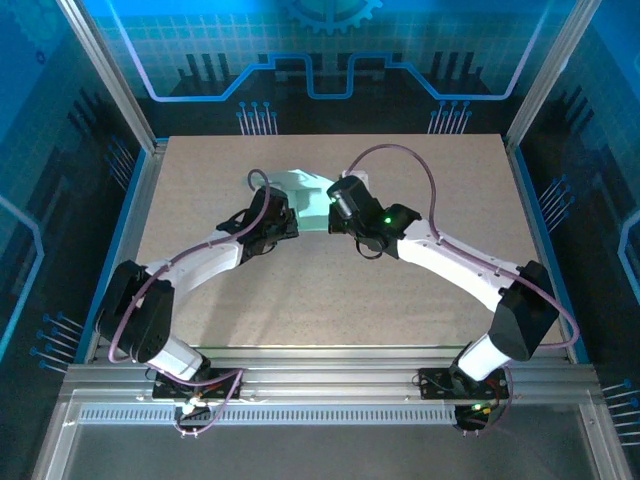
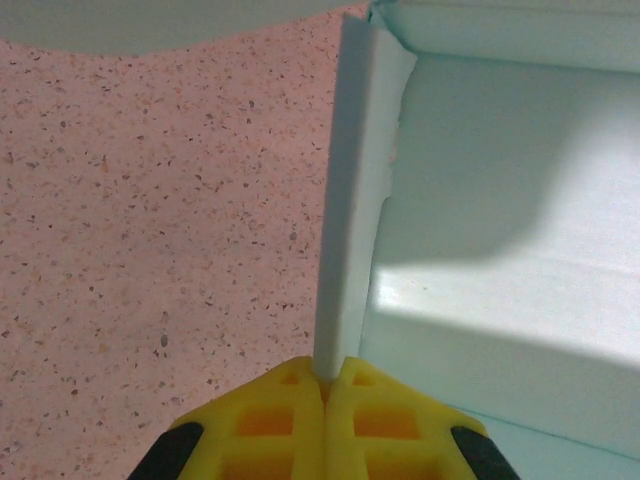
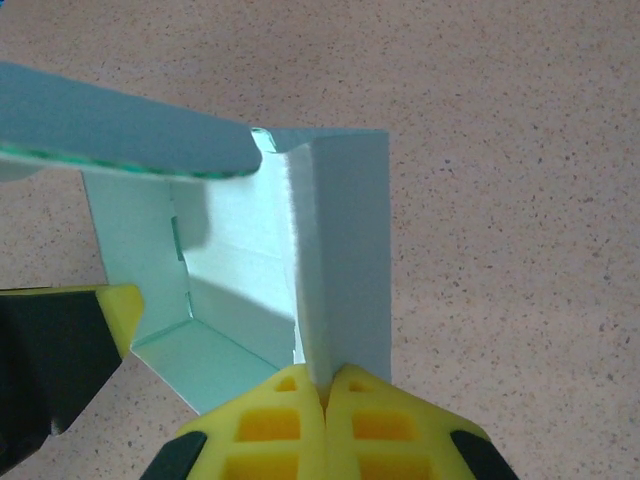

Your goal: Fold the paper box

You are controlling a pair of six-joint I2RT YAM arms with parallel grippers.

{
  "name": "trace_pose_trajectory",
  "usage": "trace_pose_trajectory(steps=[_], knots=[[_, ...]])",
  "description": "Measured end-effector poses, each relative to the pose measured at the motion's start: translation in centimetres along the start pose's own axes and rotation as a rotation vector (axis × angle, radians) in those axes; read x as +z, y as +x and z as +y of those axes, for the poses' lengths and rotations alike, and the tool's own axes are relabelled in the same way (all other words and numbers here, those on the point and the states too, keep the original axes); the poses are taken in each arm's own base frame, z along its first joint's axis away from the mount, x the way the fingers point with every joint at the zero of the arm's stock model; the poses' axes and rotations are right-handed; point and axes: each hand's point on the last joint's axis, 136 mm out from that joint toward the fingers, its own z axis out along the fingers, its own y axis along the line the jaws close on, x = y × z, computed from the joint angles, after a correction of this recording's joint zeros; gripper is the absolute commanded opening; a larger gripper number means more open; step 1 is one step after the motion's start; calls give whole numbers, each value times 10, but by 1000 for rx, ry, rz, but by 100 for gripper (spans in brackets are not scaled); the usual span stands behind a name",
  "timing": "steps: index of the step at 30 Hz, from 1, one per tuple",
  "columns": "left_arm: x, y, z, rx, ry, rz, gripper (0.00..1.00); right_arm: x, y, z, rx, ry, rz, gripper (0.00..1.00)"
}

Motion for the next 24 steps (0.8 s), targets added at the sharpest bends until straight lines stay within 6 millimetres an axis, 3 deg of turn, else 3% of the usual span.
trace_pose_trajectory(steps=[4,11,17,24], knots=[[5,5,6,9,-32,38,0,18,9,-7,54,20,56,0],[18,31,29,89,-153,174,0,56,47,-13,130,58,200,0],[28,47,50,172,-276,279,0,74,73,-4,201,27,294,0],[39,52,57,266,-389,346,0,86,89,1,247,16,352,0]])
